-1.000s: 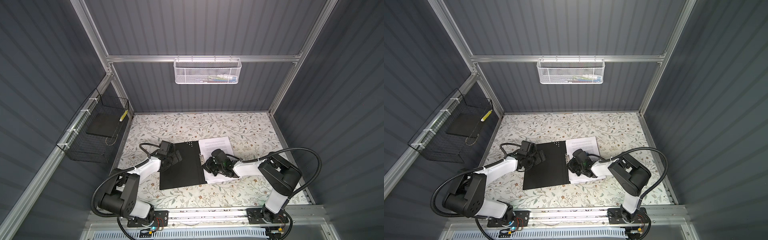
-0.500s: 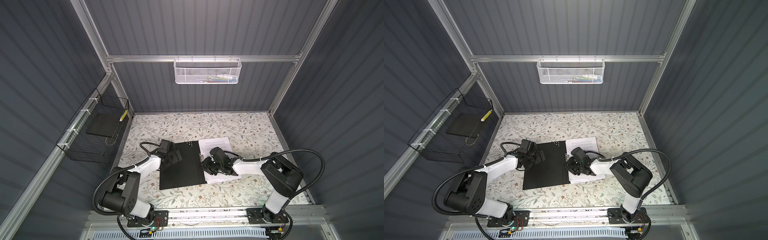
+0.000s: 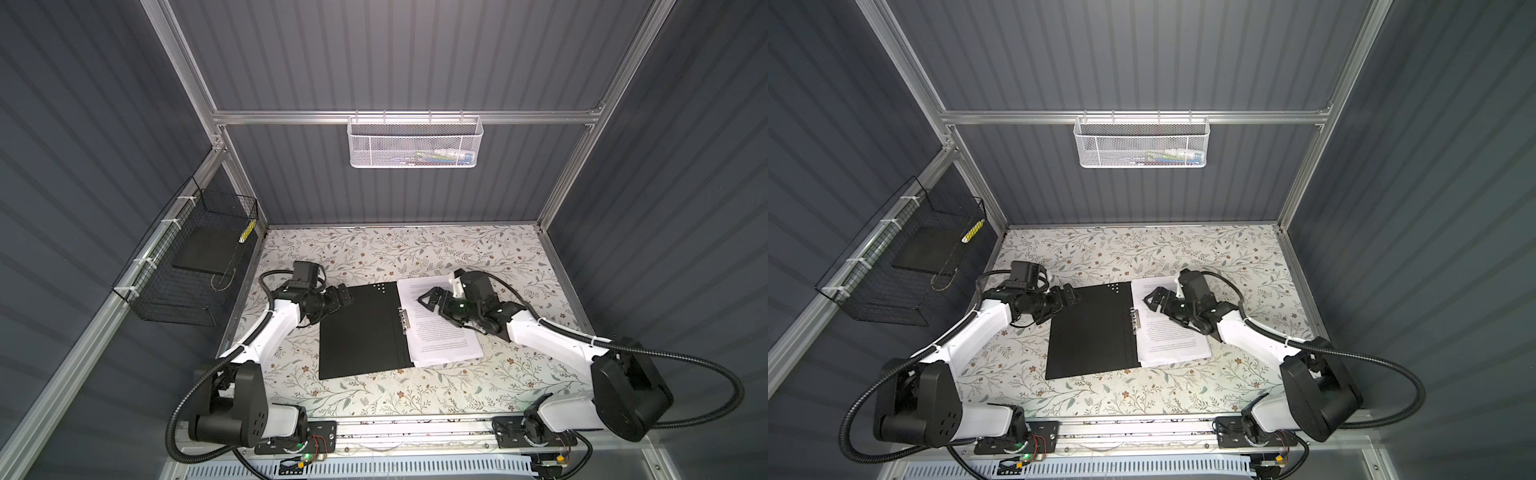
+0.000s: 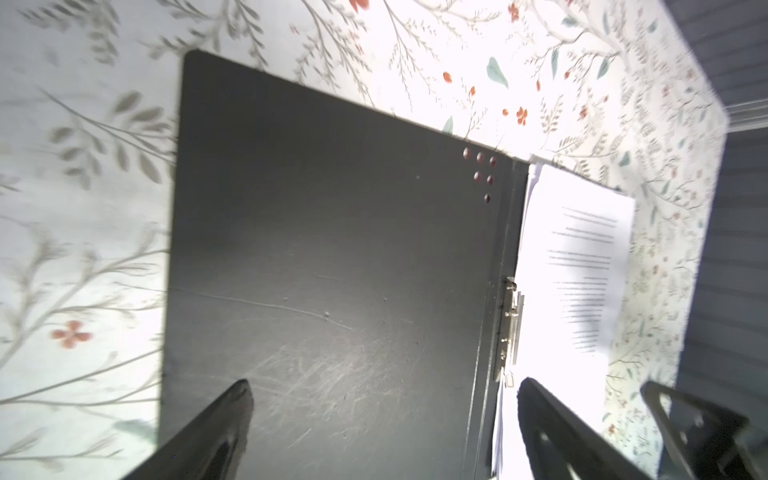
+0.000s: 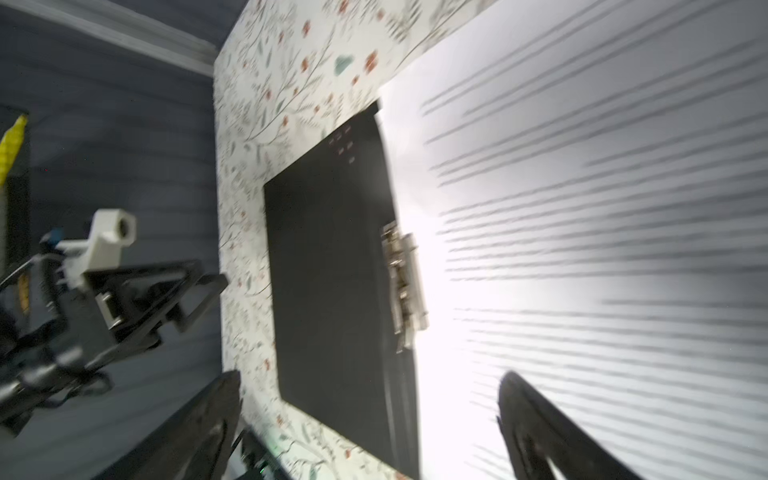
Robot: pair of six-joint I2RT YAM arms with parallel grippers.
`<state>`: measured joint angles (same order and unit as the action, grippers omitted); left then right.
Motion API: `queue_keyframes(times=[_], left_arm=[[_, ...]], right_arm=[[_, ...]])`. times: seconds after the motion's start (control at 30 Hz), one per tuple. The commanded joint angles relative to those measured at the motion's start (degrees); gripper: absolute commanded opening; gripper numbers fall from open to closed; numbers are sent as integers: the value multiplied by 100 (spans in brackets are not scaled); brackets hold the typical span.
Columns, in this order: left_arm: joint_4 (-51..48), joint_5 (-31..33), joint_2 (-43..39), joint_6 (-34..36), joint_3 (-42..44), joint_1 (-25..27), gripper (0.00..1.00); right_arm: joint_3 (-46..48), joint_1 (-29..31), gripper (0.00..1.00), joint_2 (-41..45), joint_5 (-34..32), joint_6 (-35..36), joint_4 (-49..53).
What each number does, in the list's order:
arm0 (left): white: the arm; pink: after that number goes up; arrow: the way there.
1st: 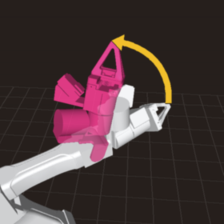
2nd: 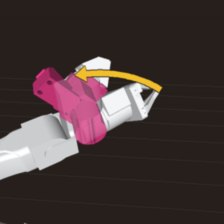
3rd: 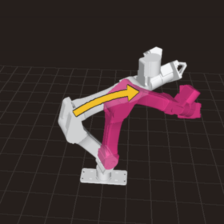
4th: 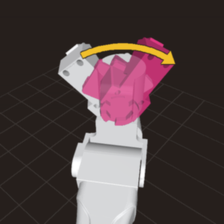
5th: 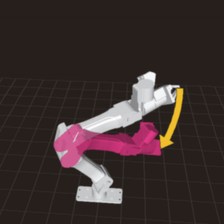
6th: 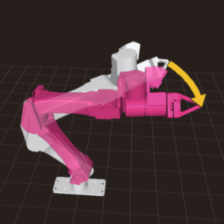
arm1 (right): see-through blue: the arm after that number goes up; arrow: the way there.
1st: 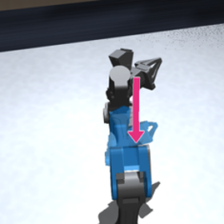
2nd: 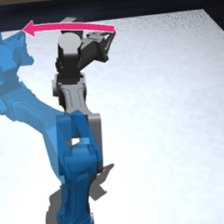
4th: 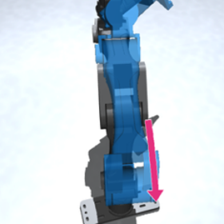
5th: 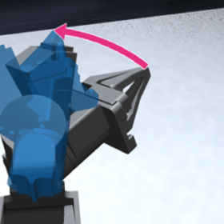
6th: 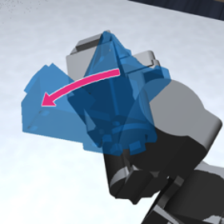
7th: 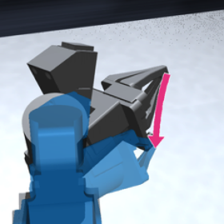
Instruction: Put the files into the folder
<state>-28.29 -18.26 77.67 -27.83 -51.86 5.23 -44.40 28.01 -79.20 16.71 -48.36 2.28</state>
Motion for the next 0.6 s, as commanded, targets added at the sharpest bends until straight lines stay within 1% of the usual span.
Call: queue_keyframes(times=[0.0, 0.1, 0.17, 0.23, 0.27, 0.3, 0.37, 0.43, 0.57], left_arm=[[-304, -763, -85, 624, 348, -597, 100], [-116, -872, -31, 708, 640, -912, 100], [29, -907, 17, 606, 736, -971, 100], [194, -748, 106, 440, 849, -972, 100], [303, -757, 190, 358, 911, -977, 100], [424, -828, 283, 312, 969, -975, 100], [579, -837, 409, 197, 1086, -976, 100], [620, -673, 460, 156, 1161, -978, 100], [711, -609, 651, 137, 1236, -972, 100]], right_arm=[[174, -593, 99, 78, -161, 1139, 944], [350, -1133, 99, 42, 5, 1396, 867], [429, -1340, 99, 15, 24, 1469, 804], [515, -1516, 99, -78, 80, 1482, 669], [548, -1622, 99, -168, 188, 1453, 567], [587, -1697, 99, -277, 535, 1422, 422], [600, -1746, 99, -450, 753, 1383, 251], [639, -1746, 99, -556, 827, 1330, 109], [684, -1770, 99, -801, 1040, 1232, -86]])
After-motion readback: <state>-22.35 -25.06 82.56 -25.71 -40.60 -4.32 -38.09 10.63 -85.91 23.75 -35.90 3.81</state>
